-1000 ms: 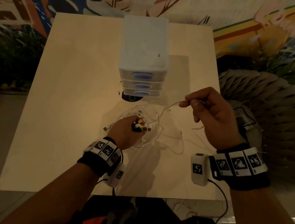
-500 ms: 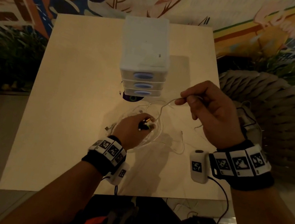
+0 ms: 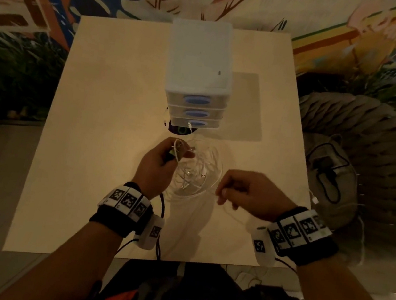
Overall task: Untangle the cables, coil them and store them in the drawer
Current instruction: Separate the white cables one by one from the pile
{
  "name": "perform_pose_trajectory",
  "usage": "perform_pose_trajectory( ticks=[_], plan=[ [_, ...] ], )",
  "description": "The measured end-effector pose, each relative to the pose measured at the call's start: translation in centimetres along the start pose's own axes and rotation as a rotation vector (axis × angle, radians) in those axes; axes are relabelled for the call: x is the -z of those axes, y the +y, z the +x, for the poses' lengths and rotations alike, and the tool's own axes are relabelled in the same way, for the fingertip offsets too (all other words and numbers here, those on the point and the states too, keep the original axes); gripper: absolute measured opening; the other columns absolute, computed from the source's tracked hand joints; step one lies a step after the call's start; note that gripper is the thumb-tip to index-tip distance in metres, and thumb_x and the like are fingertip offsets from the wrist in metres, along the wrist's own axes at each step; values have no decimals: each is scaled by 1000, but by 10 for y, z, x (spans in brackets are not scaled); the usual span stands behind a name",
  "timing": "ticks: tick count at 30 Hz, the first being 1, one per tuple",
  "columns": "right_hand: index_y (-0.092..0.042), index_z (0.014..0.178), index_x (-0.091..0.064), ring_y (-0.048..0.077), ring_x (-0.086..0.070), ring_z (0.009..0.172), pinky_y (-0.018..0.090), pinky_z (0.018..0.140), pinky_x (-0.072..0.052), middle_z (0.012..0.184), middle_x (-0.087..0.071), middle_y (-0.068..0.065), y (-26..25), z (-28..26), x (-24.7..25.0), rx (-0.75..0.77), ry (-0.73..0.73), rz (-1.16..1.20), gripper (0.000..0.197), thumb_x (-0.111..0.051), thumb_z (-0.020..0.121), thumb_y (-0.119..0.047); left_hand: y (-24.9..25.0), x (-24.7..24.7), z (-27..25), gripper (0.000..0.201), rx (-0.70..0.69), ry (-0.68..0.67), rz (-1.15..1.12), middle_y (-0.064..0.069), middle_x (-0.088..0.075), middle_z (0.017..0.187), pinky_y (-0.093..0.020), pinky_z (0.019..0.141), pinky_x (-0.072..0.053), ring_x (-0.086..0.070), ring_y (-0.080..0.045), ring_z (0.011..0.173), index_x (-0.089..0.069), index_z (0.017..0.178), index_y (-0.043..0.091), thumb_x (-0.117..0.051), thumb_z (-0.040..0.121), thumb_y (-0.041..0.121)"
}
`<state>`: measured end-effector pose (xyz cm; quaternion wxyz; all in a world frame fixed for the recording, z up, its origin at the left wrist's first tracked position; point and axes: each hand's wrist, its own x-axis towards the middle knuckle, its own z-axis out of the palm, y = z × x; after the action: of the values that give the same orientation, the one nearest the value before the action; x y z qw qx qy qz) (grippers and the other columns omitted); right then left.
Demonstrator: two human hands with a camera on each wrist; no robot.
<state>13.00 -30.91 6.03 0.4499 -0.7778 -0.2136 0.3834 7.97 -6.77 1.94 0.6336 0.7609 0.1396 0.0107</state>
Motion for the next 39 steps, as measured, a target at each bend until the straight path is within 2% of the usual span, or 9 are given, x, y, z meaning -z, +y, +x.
perform_pose_trajectory(
  ticks=[4, 9, 12, 15, 18, 25, 33, 35, 39],
  plan=[
    [-28, 104, -61, 15, -72, 69, 36, 78, -57, 87, -77, -6, 11, 12, -19, -69, -21, -45, 11, -52, 101, -21, 1, 4, 0, 16, -58, 6, -63, -11, -75, 99, -43, 97, -55, -72, -24, 104, -64, 102, 6, -54, 98, -6],
    [-40, 127, -42, 20, -69, 56, 32, 66, -56, 86, -76, -7, 14, 31, -22, -48, 147, 2, 29, -53, 101, -32, 8, 6, 0, 13, -134, -23, -104, -7, -74, 97, -57, 97, -52, -71, -31, 103, -62, 104, 3, -51, 105, 11],
    [-45, 134, -39, 12, -67, 55, 26, 65, -57, 87, -74, -9, 15, 49, -20, -9, 148, -81, 42, -59, 97, -41, 19, 5, -3, 15, -170, -70, -142, 3, -72, 98, -54, 96, -54, -72, -33, 101, -63, 102, 9, -54, 102, 21],
    [-39, 122, -54, 5, -65, 64, 25, 69, -53, 90, -72, -11, 19, 69, -23, 19, 125, -236, 25, -57, 98, -44, 26, 6, -4, 18, -199, -103, -157, 0, -71, 98, -55, 95, -54, -71, -37, 100, -63, 103, 9, -55, 100, 24],
    [-32, 105, -66, 10, -64, 79, 34, 80, -53, 93, -71, -10, 22, 81, -23, 19, 164, -324, 13, -58, 98, -39, 31, 10, -5, 16, -220, -101, -154, 1, -72, 94, -46, 93, -55, -72, -34, 99, -62, 103, 7, -52, 101, 20],
    [-20, 99, -70, 22, -64, 93, 38, 86, -50, 98, -73, 1, 13, 88, -4, -53, 165, -493, 32, -48, 101, -43, 38, 21, -7, 12, -241, 38, -70, 1, -73, 90, -20, 86, -51, -73, -18, 92, -60, 105, 3, -50, 104, 10],
    [-28, 91, -69, 2, -64, 78, 25, 76, -49, 82, -72, -12, -31, 73, 9, 153, 327, -379, 27, -46, 103, -37, 39, 18, -4, 51, -64, 88, -53, -14, -73, 94, 1, 79, -43, -69, 8, 88, -45, 142, 13, -63, 96, 3],
    [-32, 87, -65, 0, -62, 73, 26, 73, -50, 79, -71, -12, -41, 70, 10, 182, 373, -352, 28, -45, 104, -40, 36, 13, -3, 49, -21, 43, -66, -15, -73, 95, -1, 76, -44, -67, 14, 86, -48, 139, 17, -66, 95, 6],
    [-33, 83, -63, 3, -66, 79, 32, 81, -53, 78, -71, -10, -62, 61, 13, 232, 380, -287, 29, -45, 104, -41, 27, 4, 0, 40, -15, -106, 182, 4, -75, 83, -20, 81, -51, -72, -3, 86, -59, 132, 31, -70, 94, 32]
  ],
)
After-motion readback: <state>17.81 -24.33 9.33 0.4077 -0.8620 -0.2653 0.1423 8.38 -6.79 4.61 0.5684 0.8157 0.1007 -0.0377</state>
